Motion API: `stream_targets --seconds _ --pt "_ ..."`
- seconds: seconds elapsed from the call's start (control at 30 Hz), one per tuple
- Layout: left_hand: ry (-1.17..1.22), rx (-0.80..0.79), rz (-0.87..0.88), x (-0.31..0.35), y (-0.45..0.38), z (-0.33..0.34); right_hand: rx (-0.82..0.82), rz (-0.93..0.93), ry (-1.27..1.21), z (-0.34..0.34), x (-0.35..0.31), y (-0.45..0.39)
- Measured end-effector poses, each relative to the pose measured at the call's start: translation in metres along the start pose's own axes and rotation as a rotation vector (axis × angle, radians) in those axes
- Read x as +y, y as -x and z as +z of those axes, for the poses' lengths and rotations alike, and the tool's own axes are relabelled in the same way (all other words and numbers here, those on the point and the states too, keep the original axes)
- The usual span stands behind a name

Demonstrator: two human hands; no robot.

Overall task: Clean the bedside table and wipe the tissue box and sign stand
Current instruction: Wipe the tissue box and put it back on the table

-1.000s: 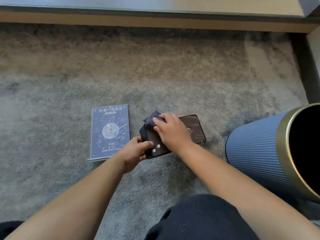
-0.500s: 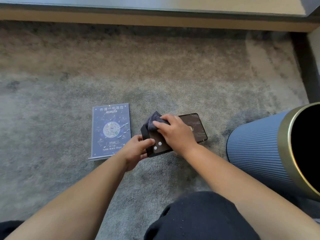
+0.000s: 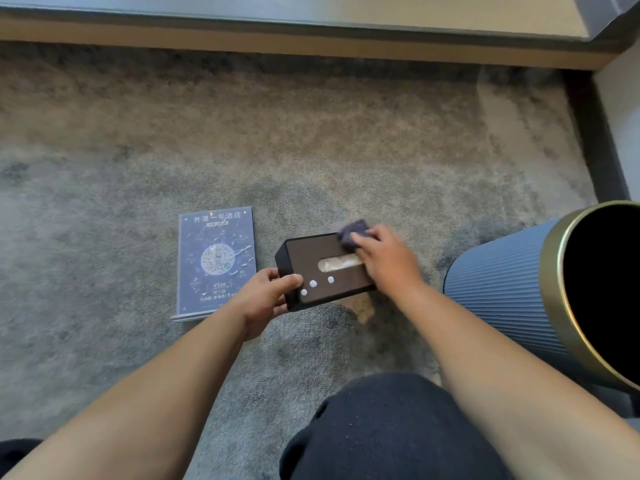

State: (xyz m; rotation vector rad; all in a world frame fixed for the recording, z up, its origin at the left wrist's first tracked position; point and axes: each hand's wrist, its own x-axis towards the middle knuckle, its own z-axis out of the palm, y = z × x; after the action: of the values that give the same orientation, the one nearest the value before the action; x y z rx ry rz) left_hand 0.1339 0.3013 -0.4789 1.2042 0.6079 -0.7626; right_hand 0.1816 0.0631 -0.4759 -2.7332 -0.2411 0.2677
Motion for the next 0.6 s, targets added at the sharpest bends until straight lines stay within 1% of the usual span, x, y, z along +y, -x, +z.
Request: stream_targets --seconds 0.03,0.07,0.1,0.13,0.23,0.27,0.3,0.33,0.4,0.47,0.5,0.53,0.57,0.6 --pt "-0.003 0.002 0.002 -0.001 -0.001 -0.001 0.008 0.084 0.045 -0.004 0.016 0.001" --pt "-0.005 0.002 -0.001 -0.001 -0.001 -0.001 0.011 0.123 0.080 -0.006 0.021 0.001" --pt "-0.006 0.001 -0.003 0.000 -0.002 -0.001 0.013 0.112 0.089 -0.006 0.011 0.000" --pt "-0.005 0.000 -0.002 0.001 -0.003 -0.001 0.015 0.048 0.066 -0.003 -0.007 -0.002" --pt "-0.011 -0.005 0.008 0.003 -0.004 -0.003 -0.006 -0.254 -0.041 0.016 -0.067 0.002" --pt "-0.011 0.000 0.010 0.002 -0.005 -0.004 -0.014 -0.306 -0.036 0.018 -0.071 0.003" --pt "-0.006 0.003 0.007 0.001 -0.005 -0.005 -0.014 -0.301 -0.030 0.017 -0.063 0.003" --pt "0.002 0.002 0.002 -0.001 -0.005 -0.006 -0.002 -0.230 -0.024 0.015 -0.045 0.002" --pt "-0.001 -0.005 -0.004 -0.002 -0.005 -0.007 0.022 0.043 0.010 0.007 0.002 0.001" --pt "-0.020 -0.009 -0.009 0.000 -0.005 -0.007 -0.032 0.329 0.074 -0.001 0.041 0.000" --pt "-0.023 -0.005 -0.013 0.001 -0.005 -0.006 -0.048 0.400 0.090 -0.003 0.047 -0.003" --pt "-0.021 0.002 -0.017 0.001 -0.006 -0.005 -0.037 0.404 0.081 -0.003 0.043 -0.007" --pt "-0.019 0.009 -0.022 0.001 -0.006 -0.005 -0.012 0.351 0.043 0.000 0.031 -0.013" --pt "-0.018 0.015 -0.025 0.001 -0.006 -0.005 0.010 0.252 0.015 0.005 0.017 -0.017"
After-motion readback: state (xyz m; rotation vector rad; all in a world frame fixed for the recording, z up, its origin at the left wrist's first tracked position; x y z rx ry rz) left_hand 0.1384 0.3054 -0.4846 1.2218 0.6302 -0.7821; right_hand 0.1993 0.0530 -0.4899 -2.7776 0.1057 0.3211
